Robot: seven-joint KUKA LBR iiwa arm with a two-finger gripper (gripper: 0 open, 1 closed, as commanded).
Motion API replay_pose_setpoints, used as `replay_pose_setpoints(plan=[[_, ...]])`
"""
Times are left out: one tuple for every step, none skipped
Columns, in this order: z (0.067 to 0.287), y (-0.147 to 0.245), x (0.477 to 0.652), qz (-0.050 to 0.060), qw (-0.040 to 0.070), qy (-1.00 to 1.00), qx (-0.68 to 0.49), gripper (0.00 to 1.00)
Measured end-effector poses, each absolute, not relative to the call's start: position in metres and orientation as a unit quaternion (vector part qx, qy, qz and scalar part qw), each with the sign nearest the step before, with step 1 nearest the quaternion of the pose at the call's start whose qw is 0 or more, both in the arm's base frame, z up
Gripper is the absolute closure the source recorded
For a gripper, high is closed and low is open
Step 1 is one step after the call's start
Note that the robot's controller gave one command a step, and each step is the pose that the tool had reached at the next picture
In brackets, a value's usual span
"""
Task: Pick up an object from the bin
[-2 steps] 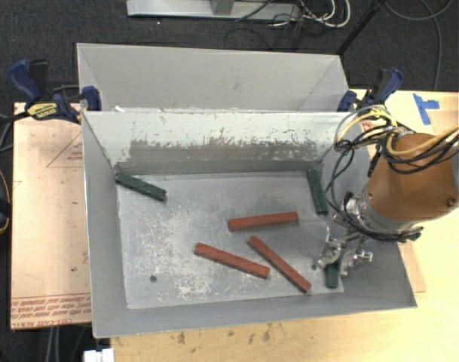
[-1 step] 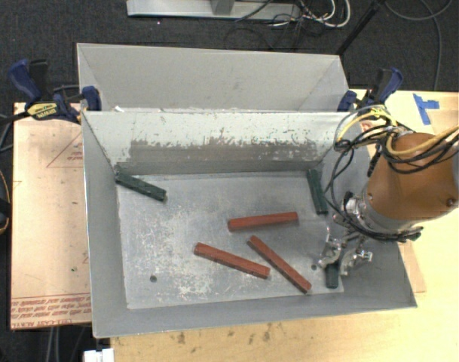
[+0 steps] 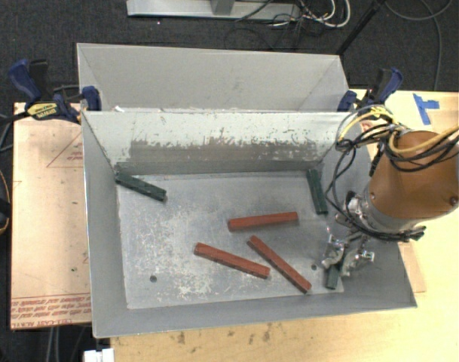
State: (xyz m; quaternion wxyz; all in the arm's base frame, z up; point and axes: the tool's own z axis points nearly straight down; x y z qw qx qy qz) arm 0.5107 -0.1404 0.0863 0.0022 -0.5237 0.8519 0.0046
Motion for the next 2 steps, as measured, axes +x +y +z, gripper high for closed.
replay_pose_setpoints(plan=[[0.105, -0.142, 0.51, 0.004, 0.0, 0.853, -0.522, 1.0], [0.122, -0.144, 0.511, 0.0, 0.002, 0.854, -0.521, 1.0]])
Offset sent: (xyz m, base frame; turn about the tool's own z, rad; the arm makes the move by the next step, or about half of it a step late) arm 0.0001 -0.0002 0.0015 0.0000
